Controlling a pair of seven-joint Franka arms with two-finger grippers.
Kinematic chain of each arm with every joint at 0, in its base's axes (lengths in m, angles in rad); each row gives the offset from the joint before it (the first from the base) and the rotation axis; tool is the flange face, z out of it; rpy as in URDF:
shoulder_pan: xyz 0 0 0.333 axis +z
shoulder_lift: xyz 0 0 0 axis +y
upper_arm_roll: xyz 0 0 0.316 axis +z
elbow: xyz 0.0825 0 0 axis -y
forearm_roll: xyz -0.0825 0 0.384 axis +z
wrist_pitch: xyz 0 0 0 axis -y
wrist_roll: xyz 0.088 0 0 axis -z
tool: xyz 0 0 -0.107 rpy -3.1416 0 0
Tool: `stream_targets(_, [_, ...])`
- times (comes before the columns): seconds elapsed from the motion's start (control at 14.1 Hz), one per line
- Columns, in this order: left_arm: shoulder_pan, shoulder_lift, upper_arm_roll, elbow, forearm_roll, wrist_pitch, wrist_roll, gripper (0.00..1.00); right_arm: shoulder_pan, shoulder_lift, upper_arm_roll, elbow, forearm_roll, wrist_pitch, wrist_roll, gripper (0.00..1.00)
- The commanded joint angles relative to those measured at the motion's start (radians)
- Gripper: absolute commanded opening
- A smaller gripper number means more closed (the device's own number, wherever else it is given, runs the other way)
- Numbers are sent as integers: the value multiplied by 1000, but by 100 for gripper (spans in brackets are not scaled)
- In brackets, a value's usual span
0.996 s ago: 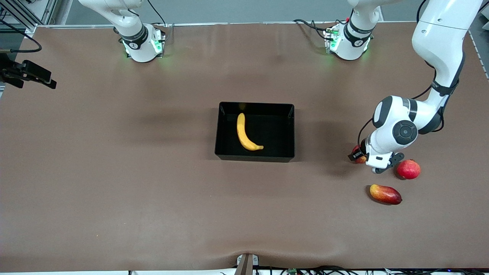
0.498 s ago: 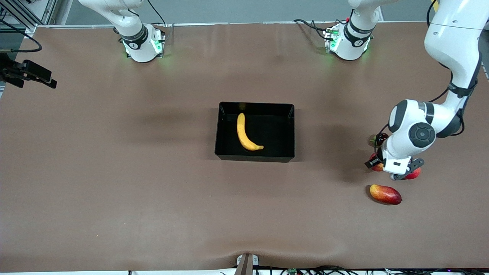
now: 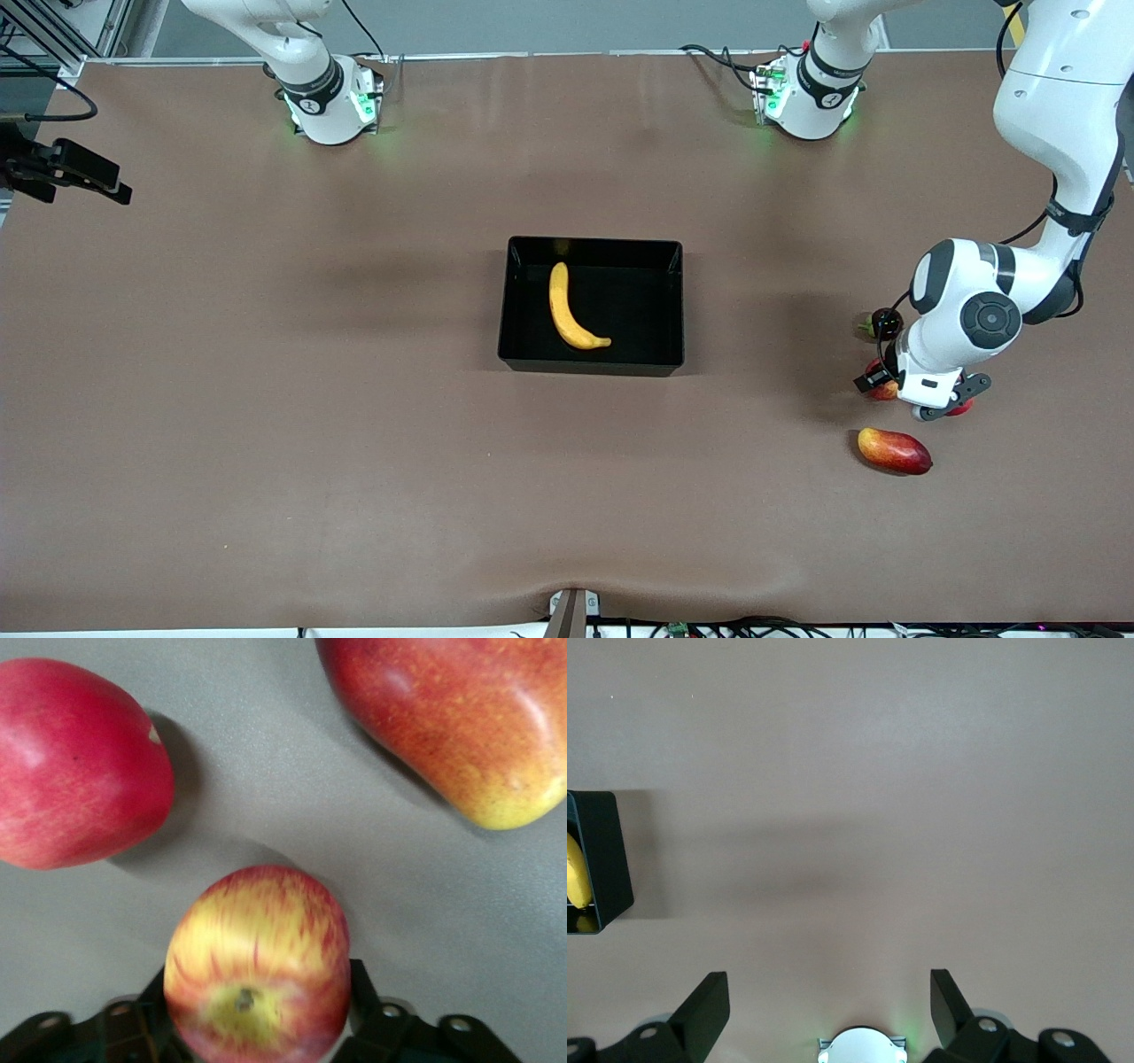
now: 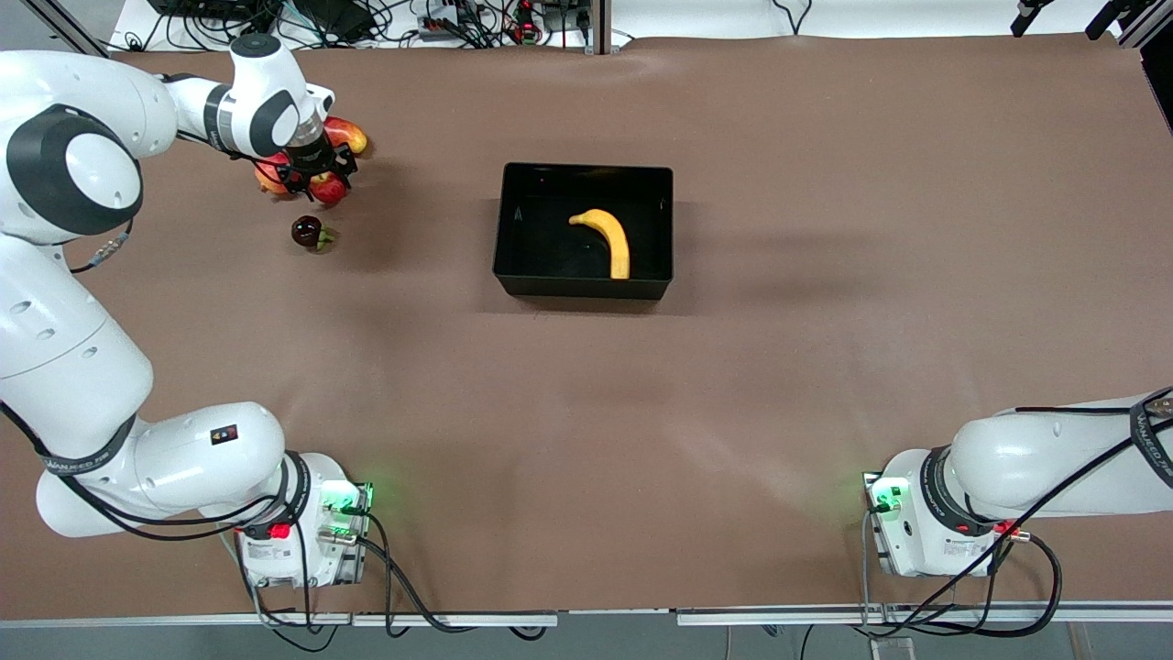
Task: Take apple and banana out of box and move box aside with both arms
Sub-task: 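Move the left gripper back into the box over the banana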
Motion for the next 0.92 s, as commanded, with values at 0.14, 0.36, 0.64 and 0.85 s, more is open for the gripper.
stream_targets(0.14, [-6,-88,-26,6,4,-27,-13,100,-18,-18,11,-6,1,-9,-10,100])
stream_targets(0.36, [-1,-188,-131,4,-23,-159,-22,100,-18,-18,11,-6,1,-9,-10,100])
stream_targets(0.64, [-6,-242,-335,13,-63,-234,-53,100,-20,-18,11,-4,1,-9,-10,100])
stream_targets(0.85, [-68,-212,-423,58,-60,-234,-172,100,-20,-18,11,-4,1,-9,-10,100])
